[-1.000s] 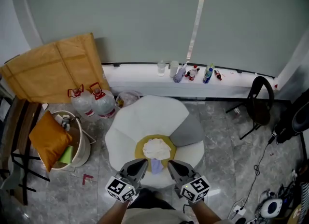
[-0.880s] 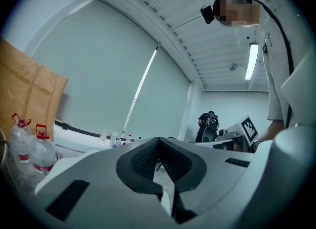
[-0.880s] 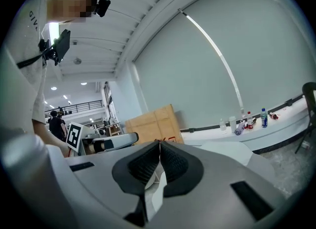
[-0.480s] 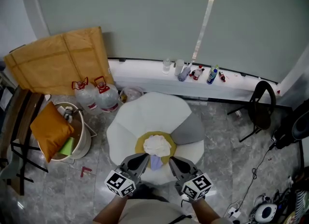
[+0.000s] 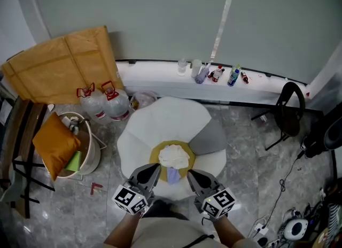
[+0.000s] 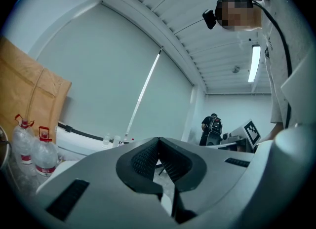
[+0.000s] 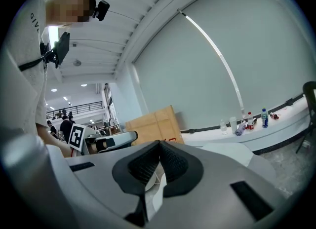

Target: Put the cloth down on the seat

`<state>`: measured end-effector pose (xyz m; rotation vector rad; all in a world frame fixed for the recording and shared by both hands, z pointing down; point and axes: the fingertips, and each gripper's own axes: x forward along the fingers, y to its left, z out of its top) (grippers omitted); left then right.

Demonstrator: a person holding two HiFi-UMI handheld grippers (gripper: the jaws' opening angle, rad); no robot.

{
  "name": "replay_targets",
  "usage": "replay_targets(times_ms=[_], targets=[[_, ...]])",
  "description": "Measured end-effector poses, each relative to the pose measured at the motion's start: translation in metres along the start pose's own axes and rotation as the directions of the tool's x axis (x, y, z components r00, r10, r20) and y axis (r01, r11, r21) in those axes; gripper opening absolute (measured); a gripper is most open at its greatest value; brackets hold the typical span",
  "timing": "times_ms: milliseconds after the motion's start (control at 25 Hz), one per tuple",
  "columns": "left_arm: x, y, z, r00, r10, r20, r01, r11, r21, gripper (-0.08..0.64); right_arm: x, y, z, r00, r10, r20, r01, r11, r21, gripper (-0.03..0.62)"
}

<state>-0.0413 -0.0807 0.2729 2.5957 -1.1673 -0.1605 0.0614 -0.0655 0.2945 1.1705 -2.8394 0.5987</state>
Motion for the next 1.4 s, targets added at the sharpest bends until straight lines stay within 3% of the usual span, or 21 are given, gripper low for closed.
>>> replay_targets(times_ms=[1400], targets=[[0.011,0.042,-0.025,0.998,0.007,-0.062,-0.011,0.997,-0.076,0.014,0.046,-0.009,-0.020,0.997,0.015,-0.070,-0.013,0.999,0.035,0.015]])
